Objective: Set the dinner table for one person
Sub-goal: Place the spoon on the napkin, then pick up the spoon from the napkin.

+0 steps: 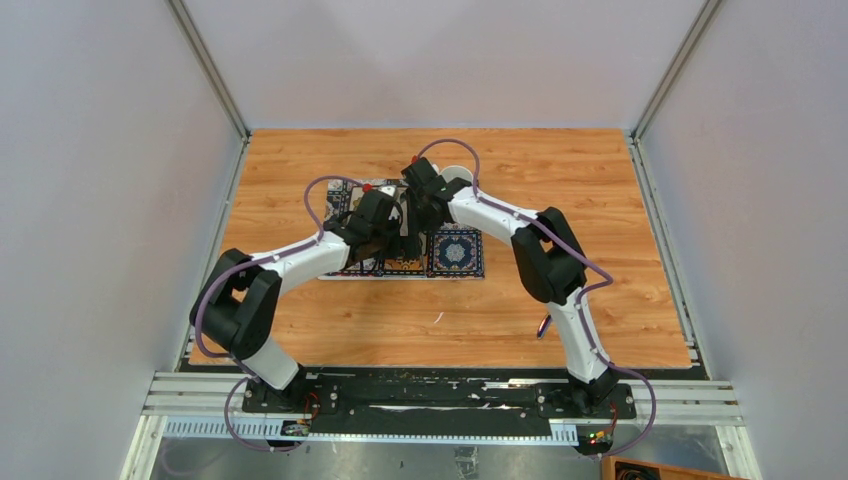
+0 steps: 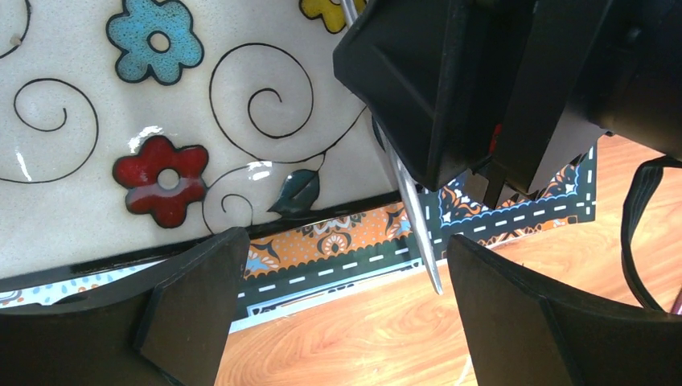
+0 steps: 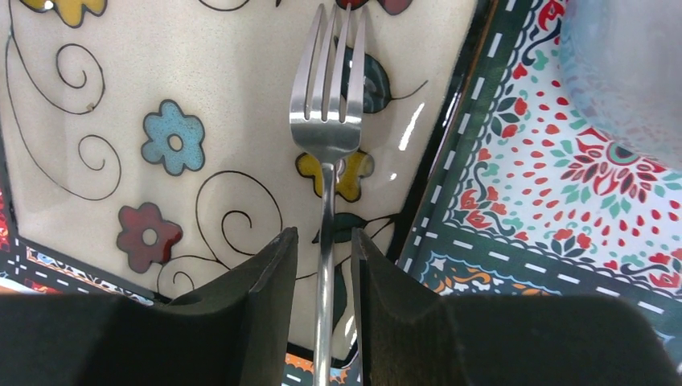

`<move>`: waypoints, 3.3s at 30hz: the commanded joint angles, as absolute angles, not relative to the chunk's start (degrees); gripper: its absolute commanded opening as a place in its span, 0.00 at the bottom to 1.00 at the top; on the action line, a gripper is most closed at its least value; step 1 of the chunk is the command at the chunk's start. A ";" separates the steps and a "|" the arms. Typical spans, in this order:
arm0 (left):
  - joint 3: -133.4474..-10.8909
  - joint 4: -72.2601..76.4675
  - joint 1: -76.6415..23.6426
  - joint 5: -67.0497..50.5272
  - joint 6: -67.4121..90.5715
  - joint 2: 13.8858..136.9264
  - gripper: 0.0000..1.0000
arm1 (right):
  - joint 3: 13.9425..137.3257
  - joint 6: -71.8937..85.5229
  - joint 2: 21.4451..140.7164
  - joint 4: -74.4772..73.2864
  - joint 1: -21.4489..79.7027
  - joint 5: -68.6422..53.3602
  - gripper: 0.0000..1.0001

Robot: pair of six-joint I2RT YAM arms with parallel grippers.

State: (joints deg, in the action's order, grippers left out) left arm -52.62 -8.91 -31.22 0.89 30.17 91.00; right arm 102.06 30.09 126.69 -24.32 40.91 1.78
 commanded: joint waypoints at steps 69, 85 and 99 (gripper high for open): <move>-75.61 -14.94 -26.89 1.12 35.92 115.21 0.59 | 64.61 30.13 81.51 -28.21 38.09 10.55 0.29; -74.38 -8.96 -27.25 -7.02 38.14 116.70 0.49 | 64.38 29.91 80.90 -28.21 38.13 10.81 0.28; -74.64 -10.14 -27.25 -5.82 37.84 117.08 0.20 | 64.12 30.08 80.37 -28.20 37.93 11.25 0.28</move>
